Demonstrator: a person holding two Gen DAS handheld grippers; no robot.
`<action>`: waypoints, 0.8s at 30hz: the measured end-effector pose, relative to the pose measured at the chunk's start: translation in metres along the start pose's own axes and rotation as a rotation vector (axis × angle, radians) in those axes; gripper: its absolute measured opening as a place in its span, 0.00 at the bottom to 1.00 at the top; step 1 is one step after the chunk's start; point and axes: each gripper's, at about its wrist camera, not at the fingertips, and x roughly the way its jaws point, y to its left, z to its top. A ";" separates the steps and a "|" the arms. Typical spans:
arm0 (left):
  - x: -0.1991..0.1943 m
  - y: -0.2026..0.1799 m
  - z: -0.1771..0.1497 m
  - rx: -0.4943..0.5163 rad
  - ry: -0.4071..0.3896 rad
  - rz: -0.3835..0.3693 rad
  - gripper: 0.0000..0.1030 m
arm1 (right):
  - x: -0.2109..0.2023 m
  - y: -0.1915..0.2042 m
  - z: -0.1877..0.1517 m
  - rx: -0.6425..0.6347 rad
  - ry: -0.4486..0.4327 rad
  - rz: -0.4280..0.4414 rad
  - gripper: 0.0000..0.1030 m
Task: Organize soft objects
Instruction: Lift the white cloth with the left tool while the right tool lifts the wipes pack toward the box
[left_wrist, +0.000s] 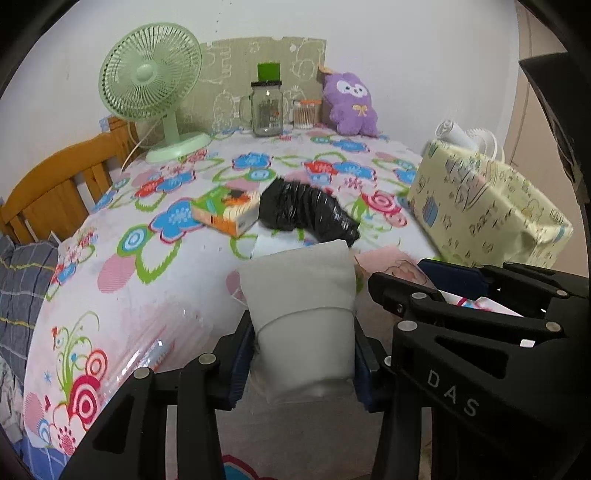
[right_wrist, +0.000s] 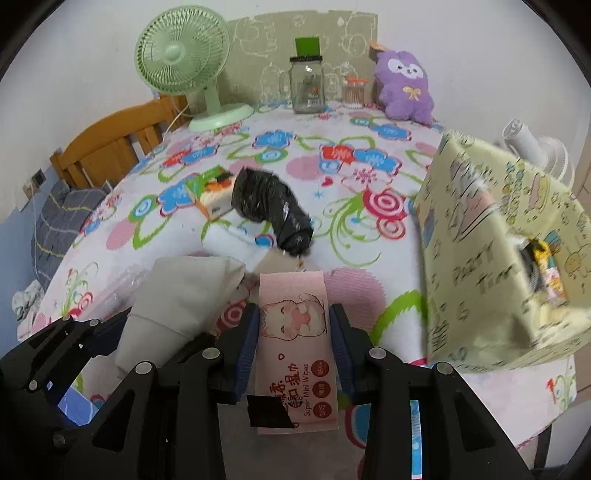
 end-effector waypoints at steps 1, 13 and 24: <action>-0.001 0.000 0.002 0.001 -0.006 -0.001 0.45 | -0.004 0.000 0.003 0.002 -0.010 -0.004 0.40; -0.024 -0.010 0.034 0.011 -0.090 -0.014 0.45 | -0.039 -0.009 0.029 0.014 -0.100 -0.037 0.40; -0.043 -0.024 0.060 0.026 -0.161 -0.025 0.45 | -0.070 -0.019 0.048 0.025 -0.177 -0.060 0.40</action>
